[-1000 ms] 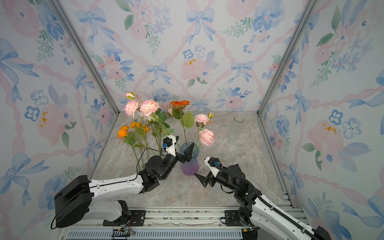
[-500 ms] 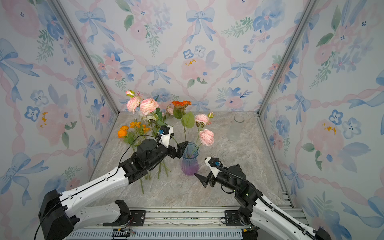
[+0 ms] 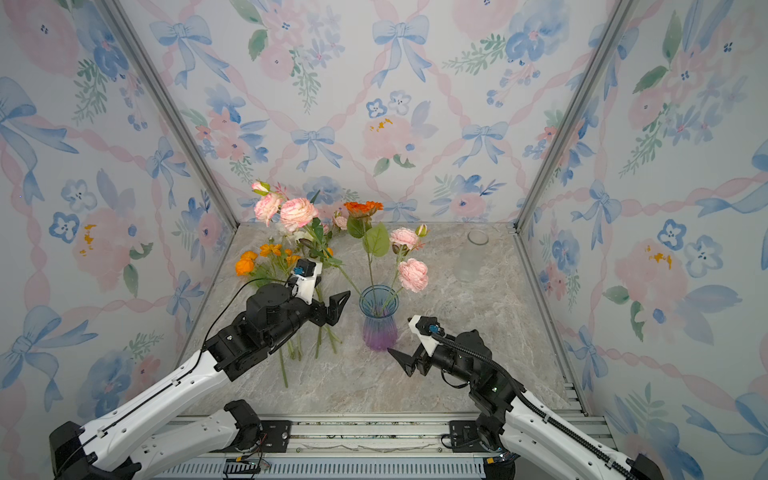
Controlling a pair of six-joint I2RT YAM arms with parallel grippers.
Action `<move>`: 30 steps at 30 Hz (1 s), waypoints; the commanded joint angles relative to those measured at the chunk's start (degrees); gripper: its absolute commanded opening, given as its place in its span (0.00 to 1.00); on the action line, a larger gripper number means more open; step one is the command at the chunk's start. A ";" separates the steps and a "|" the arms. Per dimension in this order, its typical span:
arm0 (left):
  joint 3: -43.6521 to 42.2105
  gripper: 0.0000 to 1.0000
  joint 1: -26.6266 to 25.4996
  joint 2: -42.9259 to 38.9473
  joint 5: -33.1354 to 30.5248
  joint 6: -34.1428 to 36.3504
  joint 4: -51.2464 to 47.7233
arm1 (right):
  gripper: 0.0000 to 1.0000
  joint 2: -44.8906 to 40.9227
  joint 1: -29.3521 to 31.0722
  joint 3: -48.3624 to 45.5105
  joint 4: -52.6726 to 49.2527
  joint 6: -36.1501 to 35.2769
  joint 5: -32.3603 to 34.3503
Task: Arrange the flowers into the vase
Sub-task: 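Open the left gripper and draw it back toward the remaining flowers, then lower the left gripper and close it on the orange poppy stems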
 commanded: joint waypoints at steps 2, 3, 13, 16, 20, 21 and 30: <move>-2.06 0.92 3.28 -1.16 -1.49 -1.28 -4.45 | 0.97 -1.34 1.07 0.10 0.07 -0.57 0.15; -2.32 0.91 4.12 -1.11 -2.09 -2.28 -5.10 | 0.97 -1.49 1.17 0.02 0.06 -0.59 0.32; -5.50 0.81 20.05 6.60 -8.60 -12.22 -7.50 | 0.97 -0.09 5.15 1.40 -2.03 -3.37 2.35; -5.31 0.80 26.90 10.42 -3.48 -14.16 -6.80 | 0.97 1.58 6.59 1.84 -1.43 -3.90 2.21; -3.81 0.72 34.95 16.86 0.15 -13.11 -6.60 | 0.97 2.20 8.10 2.03 -1.23 -4.34 2.25; -3.28 0.70 36.37 18.82 0.46 -12.24 -6.61 | 0.97 2.15 8.53 2.14 -1.39 -4.54 2.48; 0.49 0.47 38.82 32.98 4.23 -9.46 -6.89 | 0.97 5.10 10.94 2.47 1.17 -4.26 2.23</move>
